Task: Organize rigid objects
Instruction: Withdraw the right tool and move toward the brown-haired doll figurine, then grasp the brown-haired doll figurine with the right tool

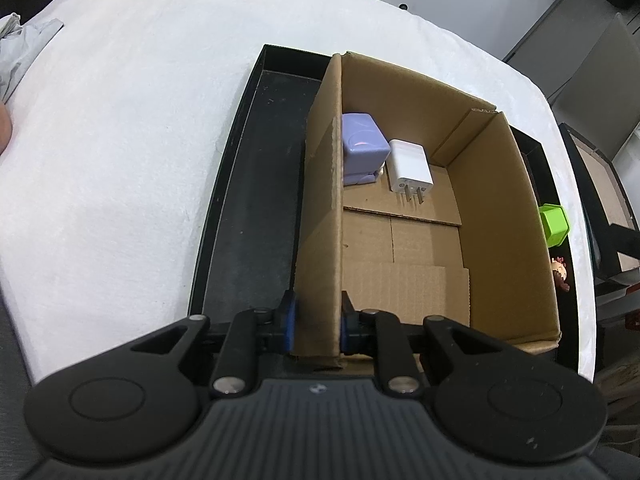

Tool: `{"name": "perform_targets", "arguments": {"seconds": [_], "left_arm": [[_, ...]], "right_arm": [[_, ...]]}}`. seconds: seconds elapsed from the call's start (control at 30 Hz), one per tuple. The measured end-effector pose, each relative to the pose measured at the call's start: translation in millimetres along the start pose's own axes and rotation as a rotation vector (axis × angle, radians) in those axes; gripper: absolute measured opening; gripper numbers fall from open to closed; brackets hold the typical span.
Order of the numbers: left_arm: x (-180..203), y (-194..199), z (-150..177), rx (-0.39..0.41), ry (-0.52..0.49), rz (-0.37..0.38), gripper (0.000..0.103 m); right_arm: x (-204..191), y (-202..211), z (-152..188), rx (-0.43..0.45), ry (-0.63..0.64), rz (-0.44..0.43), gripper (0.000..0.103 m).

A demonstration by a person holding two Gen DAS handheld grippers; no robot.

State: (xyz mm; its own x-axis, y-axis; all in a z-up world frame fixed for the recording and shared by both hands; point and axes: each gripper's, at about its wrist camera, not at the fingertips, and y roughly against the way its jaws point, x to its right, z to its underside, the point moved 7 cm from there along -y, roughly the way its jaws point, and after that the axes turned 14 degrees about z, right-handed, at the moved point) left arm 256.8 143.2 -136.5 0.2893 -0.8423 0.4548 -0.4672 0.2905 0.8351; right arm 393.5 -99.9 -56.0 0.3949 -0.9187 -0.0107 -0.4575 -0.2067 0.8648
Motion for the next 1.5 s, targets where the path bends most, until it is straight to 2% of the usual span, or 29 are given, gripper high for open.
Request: {"name": "perform_targets", "arguments": {"seconds": [0.27,1.0,1.5], "left_arm": [[3,-3,-1,-0.016,-0.011,-0.026,0.017],[1,-4,-1,-0.015,0.017,-0.043,0.017],[1,-5,-2,-0.023,0.007,-0.037,0.017]], "right_arm": [[28,-14,12,-0.010,-0.043,-0.011,0.062],[66,-54,28,-0.138,-0.002,0.044,0.061],[69,-88,29,-0.124,0.069,0.138,0.061]]}}
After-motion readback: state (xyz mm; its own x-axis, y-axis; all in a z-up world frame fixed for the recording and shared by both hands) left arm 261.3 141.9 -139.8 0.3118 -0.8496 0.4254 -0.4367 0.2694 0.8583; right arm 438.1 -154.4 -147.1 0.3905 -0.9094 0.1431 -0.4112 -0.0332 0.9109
